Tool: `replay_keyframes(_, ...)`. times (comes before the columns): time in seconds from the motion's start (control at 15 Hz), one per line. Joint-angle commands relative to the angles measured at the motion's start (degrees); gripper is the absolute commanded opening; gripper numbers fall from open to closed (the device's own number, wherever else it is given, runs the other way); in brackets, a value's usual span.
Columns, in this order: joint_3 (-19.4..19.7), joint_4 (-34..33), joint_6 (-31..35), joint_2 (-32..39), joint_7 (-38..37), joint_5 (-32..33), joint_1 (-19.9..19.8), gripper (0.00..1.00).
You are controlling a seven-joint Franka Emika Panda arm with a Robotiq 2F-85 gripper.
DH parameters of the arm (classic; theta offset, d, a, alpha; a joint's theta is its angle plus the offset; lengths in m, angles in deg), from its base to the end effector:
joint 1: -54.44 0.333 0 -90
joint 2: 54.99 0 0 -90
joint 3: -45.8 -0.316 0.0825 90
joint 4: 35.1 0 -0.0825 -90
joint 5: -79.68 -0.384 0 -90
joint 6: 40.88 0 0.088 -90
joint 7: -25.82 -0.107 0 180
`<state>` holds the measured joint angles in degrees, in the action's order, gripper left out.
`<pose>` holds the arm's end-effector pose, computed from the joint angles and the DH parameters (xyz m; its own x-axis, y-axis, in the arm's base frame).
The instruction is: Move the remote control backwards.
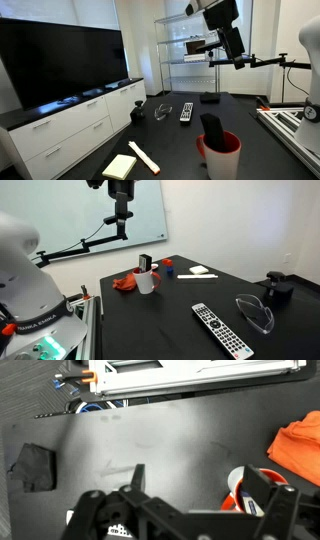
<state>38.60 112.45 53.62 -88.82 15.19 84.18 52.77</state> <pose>0.3249 0.0236 0.4319 0.9450 -0.1285 -0.3008 -0.0692 -0.9773 0.2000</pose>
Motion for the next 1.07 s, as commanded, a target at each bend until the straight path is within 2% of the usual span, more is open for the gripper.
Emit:
replay_keyframes(0.0,0.8,-1.3,0.1,-0.2,-0.4,0.3,0.9,1.00)
replay_keyframes(0.53,1.0,-2.7,-0.1,-0.9,1.0,0.8,1.2,1.00)
replay_keyframes(0.6,2.0,-1.7,1.9,-1.8,5.9,2.0,2.4,1.00)
replay_keyframes(0.87,5.8,-0.4,9.3,-1.9,16.4,7.6,2.3,1.00)
replay_keyframes(1.0,10.0,0.4,14.5,-1.6,23.1,9.4,1.7,1.00)
